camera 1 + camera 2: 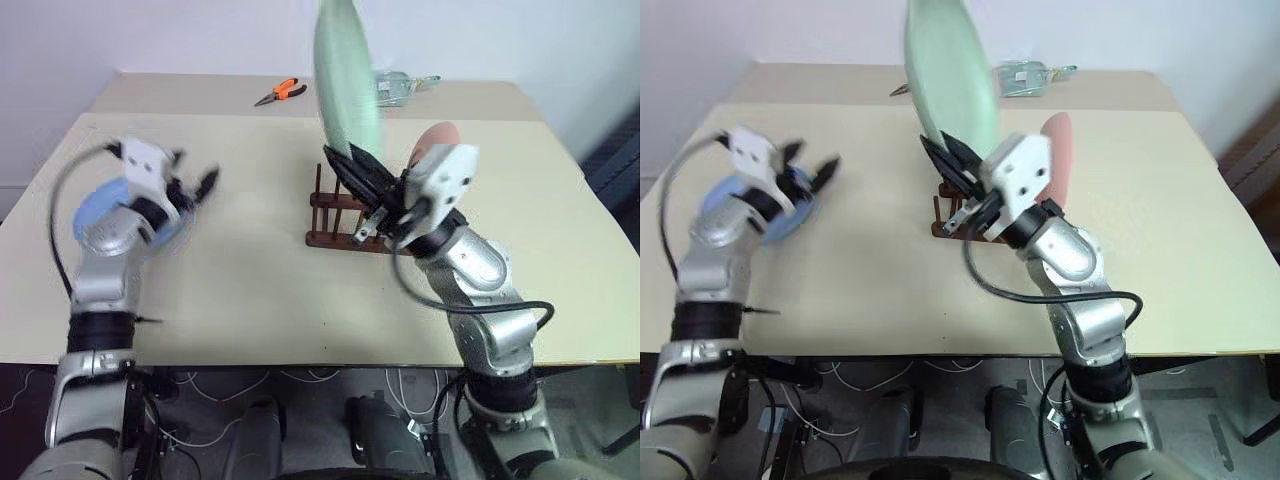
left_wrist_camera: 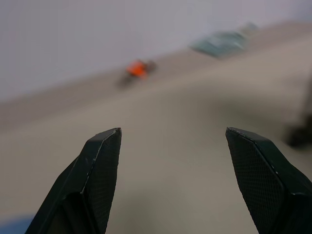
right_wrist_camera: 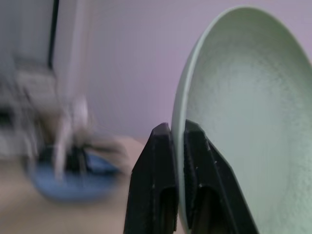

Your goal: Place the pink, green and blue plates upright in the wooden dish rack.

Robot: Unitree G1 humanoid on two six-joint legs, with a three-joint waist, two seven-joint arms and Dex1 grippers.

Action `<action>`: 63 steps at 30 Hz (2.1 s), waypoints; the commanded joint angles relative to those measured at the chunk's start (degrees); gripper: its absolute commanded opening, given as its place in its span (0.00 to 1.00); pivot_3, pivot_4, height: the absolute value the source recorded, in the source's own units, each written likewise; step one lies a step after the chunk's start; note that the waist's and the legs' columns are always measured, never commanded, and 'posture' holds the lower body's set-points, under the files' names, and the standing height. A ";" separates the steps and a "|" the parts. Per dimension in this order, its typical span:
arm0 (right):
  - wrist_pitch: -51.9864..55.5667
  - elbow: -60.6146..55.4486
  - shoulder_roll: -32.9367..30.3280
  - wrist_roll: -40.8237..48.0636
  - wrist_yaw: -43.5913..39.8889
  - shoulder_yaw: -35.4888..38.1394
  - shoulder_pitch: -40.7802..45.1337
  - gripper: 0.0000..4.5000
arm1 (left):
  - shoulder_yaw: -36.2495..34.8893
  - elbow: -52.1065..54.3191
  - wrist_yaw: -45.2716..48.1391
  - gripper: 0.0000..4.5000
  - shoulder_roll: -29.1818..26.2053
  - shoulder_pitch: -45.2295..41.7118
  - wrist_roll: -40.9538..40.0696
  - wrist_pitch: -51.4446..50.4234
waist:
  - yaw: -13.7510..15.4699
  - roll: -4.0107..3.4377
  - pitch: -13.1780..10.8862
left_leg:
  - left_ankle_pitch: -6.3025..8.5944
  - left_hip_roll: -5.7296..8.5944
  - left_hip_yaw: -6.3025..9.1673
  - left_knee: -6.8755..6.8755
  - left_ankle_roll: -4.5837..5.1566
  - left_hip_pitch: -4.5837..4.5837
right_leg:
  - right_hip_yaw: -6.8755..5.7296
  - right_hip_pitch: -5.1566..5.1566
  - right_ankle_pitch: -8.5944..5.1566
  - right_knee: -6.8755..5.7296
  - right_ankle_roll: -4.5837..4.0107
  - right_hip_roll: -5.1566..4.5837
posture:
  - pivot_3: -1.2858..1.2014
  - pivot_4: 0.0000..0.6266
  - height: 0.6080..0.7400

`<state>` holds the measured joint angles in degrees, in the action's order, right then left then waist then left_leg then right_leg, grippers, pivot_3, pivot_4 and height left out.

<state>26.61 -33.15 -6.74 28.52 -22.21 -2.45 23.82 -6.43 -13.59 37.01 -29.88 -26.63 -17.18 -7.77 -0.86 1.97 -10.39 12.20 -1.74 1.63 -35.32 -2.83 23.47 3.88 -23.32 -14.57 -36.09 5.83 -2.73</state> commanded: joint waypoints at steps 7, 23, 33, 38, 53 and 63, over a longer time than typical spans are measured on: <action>9.42 -2.54 1.94 17.44 9.71 7.44 1.34 0.00 | 4.10 14.99 11.79 0.77 -0.13 7.29 -7.08 -8.42 | -0.34 -0.05 -0.02 | 0.00 -0.07 -0.03 0.04 0.01 -0.02 | 0.01 -0.09 0.01 0.01 -0.11 0.06 | 0.52 0.24 0.94; 11.54 8.47 -0.43 26.71 13.44 12.94 2.62 0.00 | 2.68 19.25 11.69 0.77 -0.19 10.25 -9.80 -14.44 | -0.38 -0.09 -0.05 | -0.01 -0.07 -0.05 0.04 0.02 -0.02 | 0.04 -0.11 0.01 0.02 -0.10 0.11 | 0.52 0.24 0.94; 6.23 9.86 -5.41 13.73 13.27 9.29 6.53 0.78 | 3.35 20.36 10.61 0.79 0.10 11.13 -9.43 -14.70 | -0.32 -0.12 -0.07 | -0.01 -0.06 -0.08 0.05 0.02 -0.01 | 0.05 -0.14 0.01 0.04 -0.10 0.10 | 0.52 0.24 0.94; 5.71 9.65 -7.91 9.28 12.05 8.00 9.33 0.78 | 3.32 20.30 10.10 0.79 -0.25 11.31 -9.12 -15.11 | -0.34 -0.12 -0.07 | -0.01 -0.07 -0.08 0.06 0.02 -0.01 | 0.05 -0.15 0.01 0.05 -0.10 0.11 | 0.52 0.24 0.94; -10.37 10.89 -26.40 -22.51 -5.46 -13.70 17.58 1.00 | -14.01 3.88 -21.28 0.99 -1.59 2.85 0.81 -13.12 | -0.60 -0.11 -0.06 | -0.01 -0.09 -0.05 0.10 0.03 0.00 | 0.04 -0.24 0.01 0.03 -0.07 0.18 | 0.52 0.24 0.94; -15.96 14.63 -21.45 -27.60 -9.47 -17.36 13.19 1.00 | -33.72 5.62 -47.98 0.99 2.19 -0.84 -3.48 -25.60 | 0.07 0.04 -0.03 | -0.01 -0.01 -0.03 0.05 0.01 0.07 | 0.01 -0.18 0.13 0.05 0.20 0.06 | 0.52 0.24 0.94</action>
<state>12.14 -17.71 -28.51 1.41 -31.18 -20.45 36.90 -37.56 -10.03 -8.40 -27.74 -27.40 -19.08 -30.48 -0.80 2.01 -10.42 12.19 -1.75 1.60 -35.27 -2.82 23.52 3.89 -23.47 -14.45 -36.05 6.03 -2.67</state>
